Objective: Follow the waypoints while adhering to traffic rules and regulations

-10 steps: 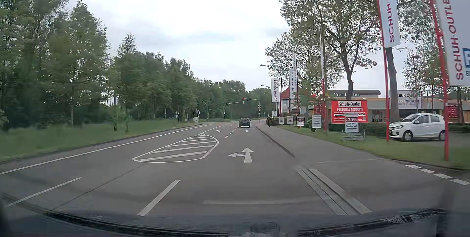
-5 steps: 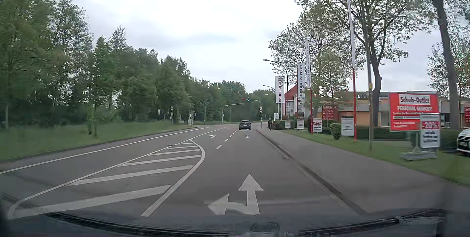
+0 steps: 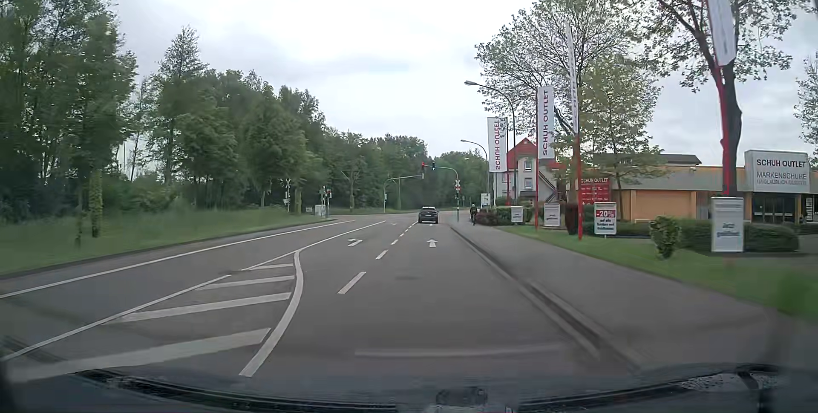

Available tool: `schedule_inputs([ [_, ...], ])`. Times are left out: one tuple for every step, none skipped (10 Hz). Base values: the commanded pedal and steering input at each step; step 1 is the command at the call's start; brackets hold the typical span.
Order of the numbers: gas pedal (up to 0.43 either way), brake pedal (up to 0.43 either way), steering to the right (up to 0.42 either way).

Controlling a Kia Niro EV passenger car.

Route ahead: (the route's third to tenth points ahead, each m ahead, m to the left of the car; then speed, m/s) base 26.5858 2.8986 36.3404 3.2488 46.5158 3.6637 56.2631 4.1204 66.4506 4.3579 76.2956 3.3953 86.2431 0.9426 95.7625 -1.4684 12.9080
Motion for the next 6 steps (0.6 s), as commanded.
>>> schedule_inputs([
  [0.067,0.000,0.000],
  [0.067,0.000,0.000],
  [0.067,0.000,0.000],
  [0.067,0.000,0.000],
  [0.067,0.000,0.000],
  [0.059,0.000,0.000],
])
